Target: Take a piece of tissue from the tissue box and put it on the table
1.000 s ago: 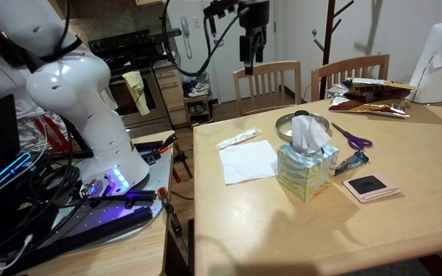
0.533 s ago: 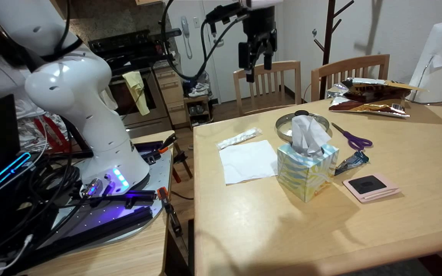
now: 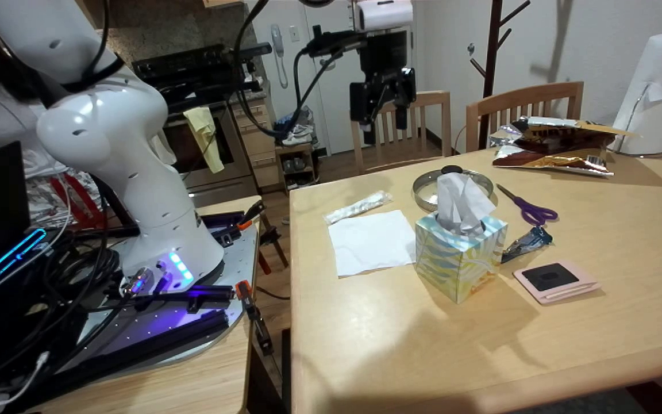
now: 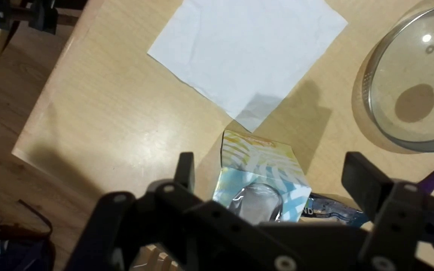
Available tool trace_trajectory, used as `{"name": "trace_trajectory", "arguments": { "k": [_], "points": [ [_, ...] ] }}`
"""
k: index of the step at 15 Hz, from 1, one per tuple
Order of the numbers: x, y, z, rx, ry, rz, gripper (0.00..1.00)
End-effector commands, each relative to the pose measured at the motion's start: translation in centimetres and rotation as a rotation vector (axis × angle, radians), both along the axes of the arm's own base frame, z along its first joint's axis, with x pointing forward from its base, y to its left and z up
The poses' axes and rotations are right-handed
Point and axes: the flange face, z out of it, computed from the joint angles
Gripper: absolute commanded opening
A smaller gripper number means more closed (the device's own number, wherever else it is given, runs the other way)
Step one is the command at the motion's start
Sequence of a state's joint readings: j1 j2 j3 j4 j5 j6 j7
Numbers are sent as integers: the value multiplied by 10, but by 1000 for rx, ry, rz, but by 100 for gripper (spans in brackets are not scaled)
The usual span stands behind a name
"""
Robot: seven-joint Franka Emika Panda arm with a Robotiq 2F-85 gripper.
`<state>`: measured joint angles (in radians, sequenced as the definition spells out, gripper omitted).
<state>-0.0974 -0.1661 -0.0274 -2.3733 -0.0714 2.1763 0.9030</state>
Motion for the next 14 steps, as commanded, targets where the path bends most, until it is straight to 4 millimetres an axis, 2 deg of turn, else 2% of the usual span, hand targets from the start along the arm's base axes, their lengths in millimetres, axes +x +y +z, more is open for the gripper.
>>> {"name": "trace_trajectory", "arguments": {
  "k": [1, 10, 14],
  "points": [
    [-4, -15, -3, -60, -19, -22, 100],
    [19, -53, 36, 86, -141, -97, 100],
    [22, -59, 46, 129, -148, -125, 100]
  ]
}}
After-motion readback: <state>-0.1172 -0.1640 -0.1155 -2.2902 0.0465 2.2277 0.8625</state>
